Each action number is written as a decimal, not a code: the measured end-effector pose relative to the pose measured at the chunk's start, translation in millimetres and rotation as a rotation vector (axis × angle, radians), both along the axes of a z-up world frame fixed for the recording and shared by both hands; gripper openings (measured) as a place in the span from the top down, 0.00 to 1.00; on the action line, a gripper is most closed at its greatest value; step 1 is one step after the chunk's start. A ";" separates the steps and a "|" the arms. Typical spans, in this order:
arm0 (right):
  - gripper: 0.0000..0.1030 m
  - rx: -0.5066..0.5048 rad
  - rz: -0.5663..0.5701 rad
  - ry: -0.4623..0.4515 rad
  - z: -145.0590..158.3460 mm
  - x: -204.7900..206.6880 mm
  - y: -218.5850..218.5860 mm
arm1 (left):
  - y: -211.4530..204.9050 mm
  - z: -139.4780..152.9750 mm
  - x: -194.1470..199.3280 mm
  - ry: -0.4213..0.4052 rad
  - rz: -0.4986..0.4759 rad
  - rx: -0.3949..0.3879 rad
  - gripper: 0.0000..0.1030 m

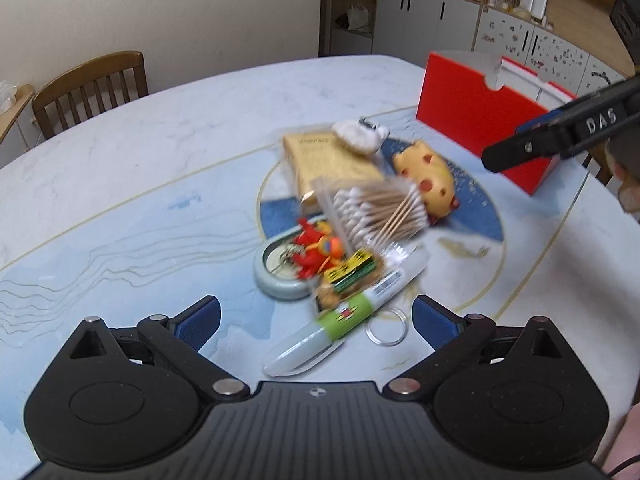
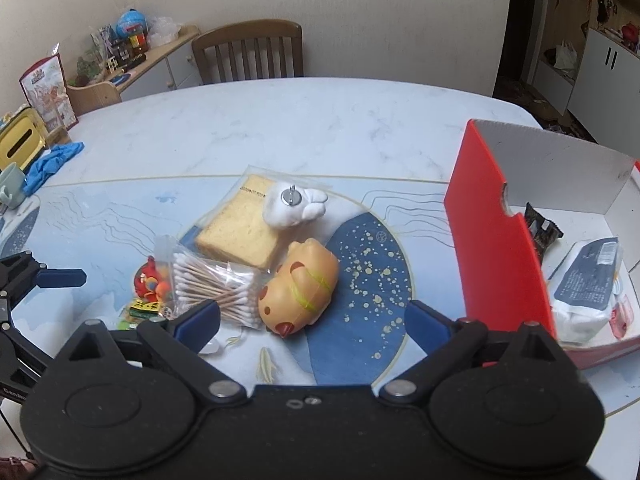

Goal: Organize objects
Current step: 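Withdraw both tools from the shoebox toward the remaining items, then grasp the green-and-white marker with the left tool while the right tool grasps the yellow toy, then lift and carry the marker and yellow toy over the red shoebox with both tools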

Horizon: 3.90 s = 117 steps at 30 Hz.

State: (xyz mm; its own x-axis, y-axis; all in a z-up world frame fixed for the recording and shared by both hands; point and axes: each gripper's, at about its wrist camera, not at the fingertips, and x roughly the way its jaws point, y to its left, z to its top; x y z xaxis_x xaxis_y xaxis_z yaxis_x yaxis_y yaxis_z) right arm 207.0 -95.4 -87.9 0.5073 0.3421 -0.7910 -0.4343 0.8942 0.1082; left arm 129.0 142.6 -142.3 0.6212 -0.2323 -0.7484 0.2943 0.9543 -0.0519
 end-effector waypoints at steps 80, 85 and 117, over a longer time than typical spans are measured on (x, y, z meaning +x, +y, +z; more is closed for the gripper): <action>0.58 0.172 0.036 0.025 37.5 -18.1 -104.6 | -94.0 51.0 -25.8 -0.020 0.096 -0.121 1.00; 0.58 0.186 0.034 0.014 44.4 -14.0 -129.0 | -107.7 52.4 -17.1 -0.011 0.079 -0.093 1.00; 0.58 0.196 0.065 0.073 36.2 -20.1 -172.6 | -120.1 -9.9 -24.5 0.176 0.118 0.033 0.65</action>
